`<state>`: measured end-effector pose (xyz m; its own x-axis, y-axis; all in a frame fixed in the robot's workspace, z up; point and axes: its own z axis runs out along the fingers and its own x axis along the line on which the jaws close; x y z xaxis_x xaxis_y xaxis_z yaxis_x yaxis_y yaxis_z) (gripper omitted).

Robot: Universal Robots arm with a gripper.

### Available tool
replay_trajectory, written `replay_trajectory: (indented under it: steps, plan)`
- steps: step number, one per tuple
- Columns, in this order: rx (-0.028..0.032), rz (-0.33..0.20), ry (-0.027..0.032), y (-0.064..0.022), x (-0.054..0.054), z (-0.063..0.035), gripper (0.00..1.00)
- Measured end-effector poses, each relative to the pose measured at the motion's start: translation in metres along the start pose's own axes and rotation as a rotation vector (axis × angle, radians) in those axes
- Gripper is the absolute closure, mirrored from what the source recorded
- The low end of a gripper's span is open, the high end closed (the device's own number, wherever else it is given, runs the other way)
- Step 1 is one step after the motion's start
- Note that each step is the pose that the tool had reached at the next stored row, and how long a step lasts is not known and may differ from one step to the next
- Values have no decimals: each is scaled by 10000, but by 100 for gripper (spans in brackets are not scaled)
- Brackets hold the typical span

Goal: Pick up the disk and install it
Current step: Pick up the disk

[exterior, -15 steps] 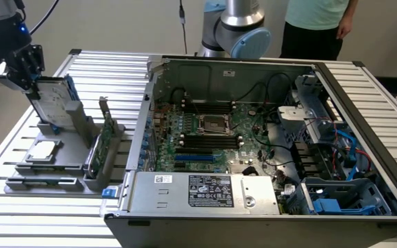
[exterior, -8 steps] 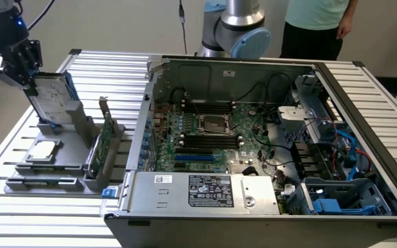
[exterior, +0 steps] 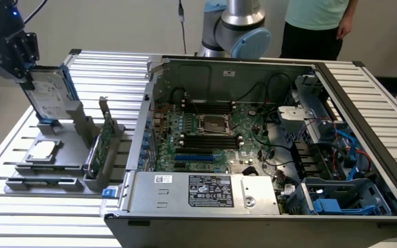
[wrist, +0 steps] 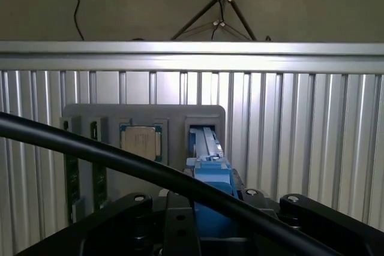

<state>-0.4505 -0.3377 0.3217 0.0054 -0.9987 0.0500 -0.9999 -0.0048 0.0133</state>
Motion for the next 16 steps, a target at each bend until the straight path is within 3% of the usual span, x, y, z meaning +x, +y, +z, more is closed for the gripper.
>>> replay_trajectory:
  steps: [6,11,16]
  plan:
    - [1,0,-1,2,3,-184,68]
    - [0,0,0,-3,13,-398,68]
    - [-1,-10,0,-66,25,-626,68]
